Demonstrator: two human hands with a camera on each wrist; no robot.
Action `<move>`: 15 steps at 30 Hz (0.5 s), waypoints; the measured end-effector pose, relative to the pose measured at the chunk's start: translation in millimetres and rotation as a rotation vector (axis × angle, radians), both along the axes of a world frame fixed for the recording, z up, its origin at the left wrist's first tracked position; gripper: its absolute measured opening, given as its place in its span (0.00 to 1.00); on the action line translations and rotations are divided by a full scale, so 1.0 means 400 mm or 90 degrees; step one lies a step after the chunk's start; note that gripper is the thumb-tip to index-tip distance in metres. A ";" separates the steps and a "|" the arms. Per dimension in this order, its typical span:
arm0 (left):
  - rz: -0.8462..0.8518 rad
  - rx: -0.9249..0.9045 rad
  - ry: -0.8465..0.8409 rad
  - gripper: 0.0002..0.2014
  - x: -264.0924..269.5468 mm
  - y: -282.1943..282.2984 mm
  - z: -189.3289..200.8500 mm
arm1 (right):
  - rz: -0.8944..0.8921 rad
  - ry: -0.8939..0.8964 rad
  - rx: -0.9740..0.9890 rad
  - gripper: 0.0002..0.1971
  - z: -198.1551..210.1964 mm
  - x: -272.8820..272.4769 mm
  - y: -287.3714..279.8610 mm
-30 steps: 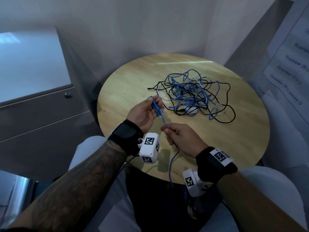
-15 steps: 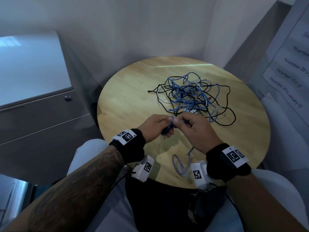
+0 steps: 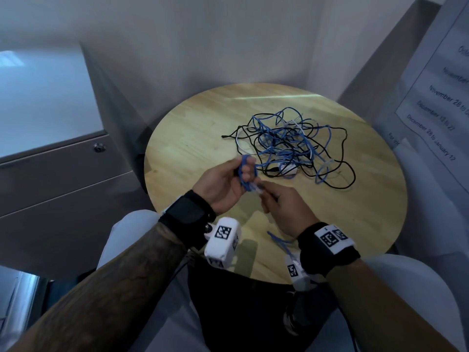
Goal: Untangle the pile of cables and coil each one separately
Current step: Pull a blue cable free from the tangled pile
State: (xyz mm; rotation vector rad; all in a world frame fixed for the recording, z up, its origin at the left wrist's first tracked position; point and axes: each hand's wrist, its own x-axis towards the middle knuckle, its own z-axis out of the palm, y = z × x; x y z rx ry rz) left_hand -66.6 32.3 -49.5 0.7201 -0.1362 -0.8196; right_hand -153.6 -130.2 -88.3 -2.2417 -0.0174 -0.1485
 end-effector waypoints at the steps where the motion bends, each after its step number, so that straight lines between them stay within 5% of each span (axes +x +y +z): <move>1: 0.041 -0.020 0.013 0.16 0.016 0.005 -0.003 | 0.015 0.020 -0.002 0.11 -0.002 -0.006 0.016; 10: 0.278 0.090 -0.038 0.12 0.063 0.012 -0.039 | 0.069 0.086 -0.047 0.10 0.025 -0.033 0.070; 15: 0.285 0.359 -0.355 0.11 0.019 -0.008 -0.054 | 0.051 0.064 -0.097 0.13 0.045 -0.029 0.058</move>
